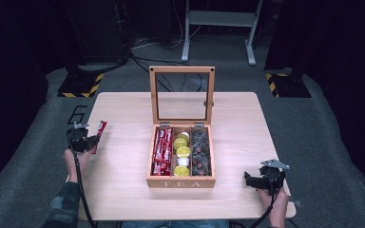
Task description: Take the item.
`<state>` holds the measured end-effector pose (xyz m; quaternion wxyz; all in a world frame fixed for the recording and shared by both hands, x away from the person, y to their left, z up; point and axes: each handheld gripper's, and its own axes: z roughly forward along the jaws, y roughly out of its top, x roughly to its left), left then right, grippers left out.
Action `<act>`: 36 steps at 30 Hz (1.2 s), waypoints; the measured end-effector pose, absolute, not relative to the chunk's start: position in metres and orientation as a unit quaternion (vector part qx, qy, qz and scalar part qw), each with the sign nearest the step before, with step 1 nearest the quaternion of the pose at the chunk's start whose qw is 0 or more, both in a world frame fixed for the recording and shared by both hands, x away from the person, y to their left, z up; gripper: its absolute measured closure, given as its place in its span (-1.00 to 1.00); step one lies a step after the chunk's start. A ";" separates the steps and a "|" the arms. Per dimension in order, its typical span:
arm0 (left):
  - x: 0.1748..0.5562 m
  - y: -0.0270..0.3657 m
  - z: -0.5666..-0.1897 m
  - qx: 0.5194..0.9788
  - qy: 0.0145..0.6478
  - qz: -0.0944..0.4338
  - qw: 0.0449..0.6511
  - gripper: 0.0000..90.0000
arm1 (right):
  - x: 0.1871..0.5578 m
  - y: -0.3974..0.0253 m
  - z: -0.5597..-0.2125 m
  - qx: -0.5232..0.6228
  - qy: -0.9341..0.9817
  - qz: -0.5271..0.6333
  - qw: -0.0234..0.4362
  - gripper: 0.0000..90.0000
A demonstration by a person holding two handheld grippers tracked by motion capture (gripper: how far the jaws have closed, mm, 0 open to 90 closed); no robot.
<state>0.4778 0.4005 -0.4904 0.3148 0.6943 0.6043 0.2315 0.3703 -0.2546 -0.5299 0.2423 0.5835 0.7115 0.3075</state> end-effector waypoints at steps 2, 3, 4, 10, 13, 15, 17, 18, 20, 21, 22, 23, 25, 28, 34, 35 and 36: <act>0.478 0.401 -0.492 0.693 0.606 0.230 0.314 0.84 | 0.370 -0.255 -0.530 0.584 0.711 0.308 0.242 -0.97; 0.479 0.401 -0.494 0.692 0.608 0.230 0.314 0.84 | 0.370 -0.255 -0.530 0.584 0.711 0.308 0.242 -0.97; 0.480 0.402 -0.497 0.693 0.608 0.233 0.311 0.84 | 0.370 -0.255 -0.530 0.584 0.711 0.308 0.242 -0.97; 0.482 0.402 -0.505 0.689 0.613 0.231 0.311 0.84 | 0.370 -0.255 -0.530 0.584 0.711 0.308 0.242 -0.97; 0.484 0.403 -0.507 0.689 0.615 0.229 0.307 0.84 | 0.370 -0.255 -0.530 0.584 0.711 0.308 0.242 -0.97; 0.487 0.403 -0.508 0.688 0.617 0.228 0.308 0.84 | 0.370 -0.255 -0.530 0.584 0.711 0.308 0.242 -0.97; 0.488 0.404 -0.508 0.689 0.616 0.227 0.306 0.84 | 0.370 -0.255 -0.530 0.584 0.711 0.308 0.242 -0.97; 0.489 0.403 -0.508 0.689 0.618 0.225 0.303 0.84 | 0.370 -0.255 -0.530 0.584 0.711 0.308 0.242 -0.97; 0.491 0.404 -0.509 0.689 0.617 0.228 0.305 0.84 | 0.370 -0.255 -0.530 0.584 0.711 0.308 0.242 -0.97; 0.492 0.404 -0.509 0.689 0.618 0.228 0.303 0.84 | 0.370 -0.255 -0.530 0.584 0.711 0.308 0.242 -0.97; 0.492 0.404 -0.509 0.689 0.618 0.228 0.303 0.84 | 0.370 -0.255 -0.530 0.584 0.711 0.308 0.242 -0.97; 0.493 0.403 -0.510 0.687 0.619 0.229 0.303 0.84 | 0.370 -0.255 -0.530 0.584 0.711 0.308 0.243 -0.97; 0.493 0.403 -0.511 0.688 0.619 0.229 0.301 0.83 | 0.370 -0.255 -0.530 0.584 0.711 0.308 0.242 -0.97; 0.494 0.404 -0.512 0.689 0.620 0.229 0.298 0.83 | 0.370 -0.255 -0.530 0.584 0.711 0.308 0.243 -0.97; 0.494 0.403 -0.514 0.690 0.619 0.235 0.294 0.82 | 0.370 -0.255 -0.530 0.584 0.711 0.308 0.242 -0.97; 0.495 0.402 -0.513 0.690 0.618 0.236 0.293 0.81 | 0.370 -0.255 -0.530 0.584 0.711 0.308 0.242 -0.97; 0.495 0.402 -0.513 0.690 0.618 0.236 0.293 0.79 | 0.370 -0.255 -0.530 0.584 0.711 0.308 0.242 -0.97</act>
